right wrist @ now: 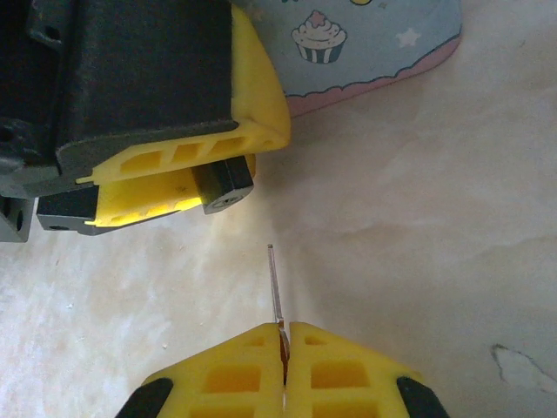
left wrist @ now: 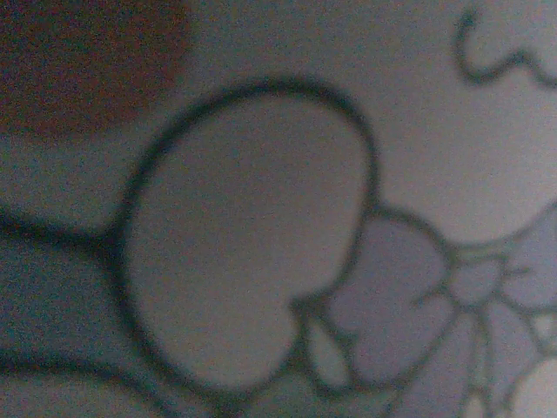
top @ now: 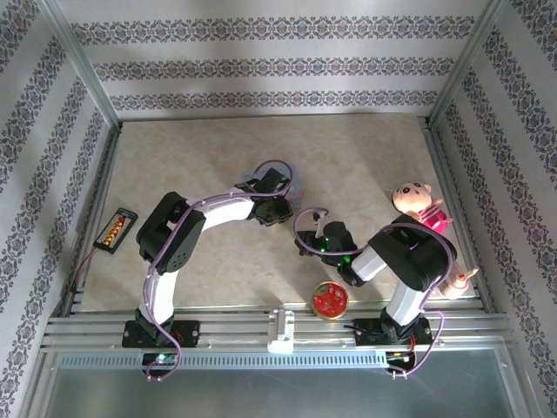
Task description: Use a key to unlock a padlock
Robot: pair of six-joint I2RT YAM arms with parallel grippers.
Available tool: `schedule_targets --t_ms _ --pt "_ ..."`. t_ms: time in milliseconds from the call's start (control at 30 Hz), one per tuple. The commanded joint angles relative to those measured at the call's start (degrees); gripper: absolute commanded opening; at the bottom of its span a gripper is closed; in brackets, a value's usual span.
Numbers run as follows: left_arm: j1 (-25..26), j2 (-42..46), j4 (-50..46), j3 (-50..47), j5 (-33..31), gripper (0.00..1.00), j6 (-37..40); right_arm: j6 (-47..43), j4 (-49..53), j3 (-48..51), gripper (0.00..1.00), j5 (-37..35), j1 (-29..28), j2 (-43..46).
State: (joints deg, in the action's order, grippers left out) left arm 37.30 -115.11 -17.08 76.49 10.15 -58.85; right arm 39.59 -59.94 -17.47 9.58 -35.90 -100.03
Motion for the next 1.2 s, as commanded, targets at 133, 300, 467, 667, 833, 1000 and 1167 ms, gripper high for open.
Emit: schedule_targets --t_ms 133,300,467,667,833,1000,1167 --pt "-0.9 2.1 2.8 -0.6 2.8 0.09 -1.6 0.5 -3.1 -1.9 0.00 1.4 -1.0 -2.5" --pt "-0.9 2.1 2.9 -0.4 3.0 0.08 -1.6 0.1 -3.1 -3.6 0.00 1.8 -1.2 -3.0" --pt "-1.0 2.0 2.8 -0.3 3.5 0.08 -1.6 -0.5 -2.4 -4.3 0.00 1.3 -1.2 -2.9" --pt "-1.0 2.0 2.9 -0.2 3.8 0.08 -1.4 -0.3 -2.1 -5.4 0.00 1.6 -1.3 -4.0" --pt "-1.0 2.0 3.2 -0.2 4.1 0.08 -1.4 -0.1 -2.3 -5.6 0.00 1.3 -1.2 -4.4" --pt "-1.0 2.0 3.5 -0.4 4.2 0.08 -1.6 -0.2 -3.0 -5.5 0.00 1.3 -1.2 -4.7" --pt "-1.0 1.8 3.7 -0.4 4.7 0.08 -1.5 -0.5 -4.0 -5.5 0.00 0.9 -1.2 -4.9"
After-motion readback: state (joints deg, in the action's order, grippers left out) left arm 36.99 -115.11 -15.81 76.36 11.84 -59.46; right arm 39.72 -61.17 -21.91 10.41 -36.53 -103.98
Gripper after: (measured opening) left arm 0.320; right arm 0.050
